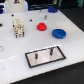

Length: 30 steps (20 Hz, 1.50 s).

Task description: Insert the blue gear onto the right peg, followed by the red gear

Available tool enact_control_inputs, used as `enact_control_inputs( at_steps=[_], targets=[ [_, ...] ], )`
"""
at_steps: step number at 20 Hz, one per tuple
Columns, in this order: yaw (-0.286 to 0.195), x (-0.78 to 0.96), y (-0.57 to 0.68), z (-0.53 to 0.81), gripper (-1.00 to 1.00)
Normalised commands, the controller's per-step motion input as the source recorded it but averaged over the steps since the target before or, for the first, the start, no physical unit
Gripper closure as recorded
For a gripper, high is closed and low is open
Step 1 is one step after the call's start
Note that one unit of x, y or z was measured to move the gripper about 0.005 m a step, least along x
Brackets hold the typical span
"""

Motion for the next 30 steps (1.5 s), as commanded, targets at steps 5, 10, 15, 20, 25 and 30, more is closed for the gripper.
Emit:
enact_control_inputs(
  at_steps=[5, 10, 15, 20, 25, 30],
  targets=[
    [0.0, -0.09, 0.29, -0.5, -1.0],
    [0.0, -0.16, 0.09, -0.51, -1.0],
    [0.0, -0.22, 0.0, -0.5, -1.0],
    [0.0, -0.22, -0.07, -0.49, -1.0],
    [0.0, -0.2, -0.18, -0.46, -1.0],
    [0.0, -0.18, -0.11, -0.26, -1.0]
  ],
)
